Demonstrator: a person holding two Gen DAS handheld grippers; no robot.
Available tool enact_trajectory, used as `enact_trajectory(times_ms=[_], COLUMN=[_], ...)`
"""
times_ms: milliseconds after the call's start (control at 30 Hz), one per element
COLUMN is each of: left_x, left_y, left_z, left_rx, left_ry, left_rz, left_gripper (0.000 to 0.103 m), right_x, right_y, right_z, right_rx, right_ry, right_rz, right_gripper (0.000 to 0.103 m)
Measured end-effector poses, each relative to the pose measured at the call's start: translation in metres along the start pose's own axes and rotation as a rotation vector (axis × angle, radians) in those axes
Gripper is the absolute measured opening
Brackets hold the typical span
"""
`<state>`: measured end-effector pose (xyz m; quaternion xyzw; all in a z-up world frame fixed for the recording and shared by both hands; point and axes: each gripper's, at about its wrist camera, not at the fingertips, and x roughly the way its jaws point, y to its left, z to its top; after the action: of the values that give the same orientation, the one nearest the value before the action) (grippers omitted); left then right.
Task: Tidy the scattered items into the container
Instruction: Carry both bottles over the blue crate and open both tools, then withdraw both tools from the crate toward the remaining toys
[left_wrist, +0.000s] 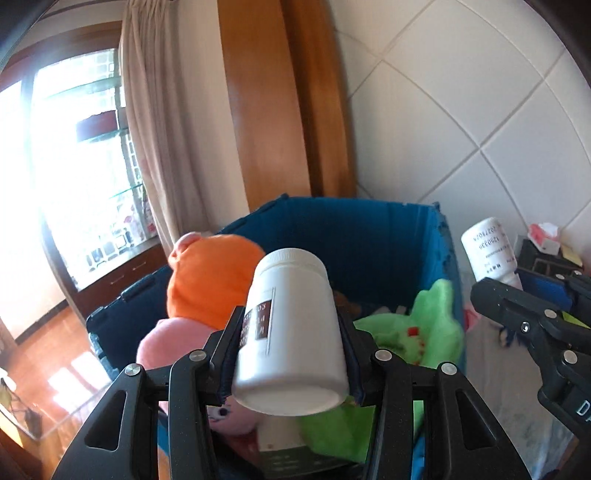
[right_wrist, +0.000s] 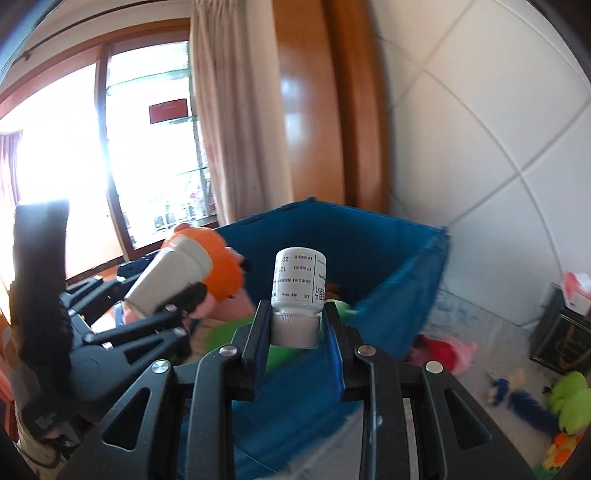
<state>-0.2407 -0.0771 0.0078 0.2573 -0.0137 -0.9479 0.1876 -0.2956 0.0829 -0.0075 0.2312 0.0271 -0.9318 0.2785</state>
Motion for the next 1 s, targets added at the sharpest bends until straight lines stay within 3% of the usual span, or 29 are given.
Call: enact_trajectory(times_ms=[133,333,533,600,667,867,1000], left_x=[0.031,0.038,0.030,0.025,0.022,0.004,-0.005], left_y=[0.036,0.049,0.050,0.045,0.044,0.047,0.047], left_z=[-0.011,-0.017,-0.018,-0.018,-0.019,-0.023,-0.023], left_rx=[-0.011,-0.005,-0.002,-0.002,0.001,-0.010,-0.008], left_ry=[0.063,0.043,0.024,0.022,0.018,-0.003,-0.013], left_rz=[-0.030,-0.086,-0.137,-0.147,-0.145,-0.139,-0.142], left_gripper=[0.045,0.046,0.064,0.075,0.077,0.082,0.083], right_x=[0.039,0.071,0.062,0.055,0.051,0.039,0.022], right_y=[0.036,0.058,0.052,0.047,0.043,0.036,0.027], right_z=[0.007,0.001,0.000,0.001,0.001,0.001,0.001], right_rx=[-0.009,-0.027,-0.012,-0.001,0.006,0.020,0.044], right_ry=[0.048,0.142,0.142,0.138,0.133,0.112,0.079], right_rz=[0.007,-0.050,-0.119,-0.132,-0.140,-0.165,-0.185], right_gripper=[0.027,0.027,0.027,0.028,0.031,0.052,0.077])
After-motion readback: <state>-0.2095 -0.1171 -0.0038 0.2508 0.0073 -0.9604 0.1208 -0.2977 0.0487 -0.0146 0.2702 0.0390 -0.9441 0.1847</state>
